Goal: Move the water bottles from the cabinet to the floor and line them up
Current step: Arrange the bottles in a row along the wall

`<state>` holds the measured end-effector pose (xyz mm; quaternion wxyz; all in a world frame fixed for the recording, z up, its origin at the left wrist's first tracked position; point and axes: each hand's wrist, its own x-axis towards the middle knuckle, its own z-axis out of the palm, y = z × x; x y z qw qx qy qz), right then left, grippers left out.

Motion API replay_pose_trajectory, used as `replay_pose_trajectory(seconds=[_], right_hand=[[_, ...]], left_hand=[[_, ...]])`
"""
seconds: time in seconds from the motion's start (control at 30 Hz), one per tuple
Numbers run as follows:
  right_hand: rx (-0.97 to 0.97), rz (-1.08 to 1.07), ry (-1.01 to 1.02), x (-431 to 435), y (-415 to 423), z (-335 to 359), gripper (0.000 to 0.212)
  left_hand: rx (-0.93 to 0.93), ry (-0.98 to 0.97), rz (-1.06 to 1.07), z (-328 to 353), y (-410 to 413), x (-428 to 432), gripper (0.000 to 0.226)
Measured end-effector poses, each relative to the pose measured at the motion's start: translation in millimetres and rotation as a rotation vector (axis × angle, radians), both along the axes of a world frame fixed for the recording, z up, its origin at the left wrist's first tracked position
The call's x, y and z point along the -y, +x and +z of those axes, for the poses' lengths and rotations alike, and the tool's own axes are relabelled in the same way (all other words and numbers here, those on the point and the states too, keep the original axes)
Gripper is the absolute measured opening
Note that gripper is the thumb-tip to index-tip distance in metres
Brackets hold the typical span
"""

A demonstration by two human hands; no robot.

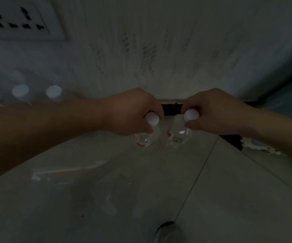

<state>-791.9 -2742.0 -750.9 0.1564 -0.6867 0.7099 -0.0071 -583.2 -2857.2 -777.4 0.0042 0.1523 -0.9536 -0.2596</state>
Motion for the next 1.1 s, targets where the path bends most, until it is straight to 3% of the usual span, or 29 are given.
replay_pose_trajectory(seconds=[0.7,1.1], right_hand=[[-0.033,0.135,-0.051,69,93,0,0.022],[-0.06,0.169,-0.042,76,116,-8,0.03]], left_hand=[[0.124,-0.113,0.4,20,104,5,0.036],[0.126,-0.118,0.442,6,121,6,0.033]])
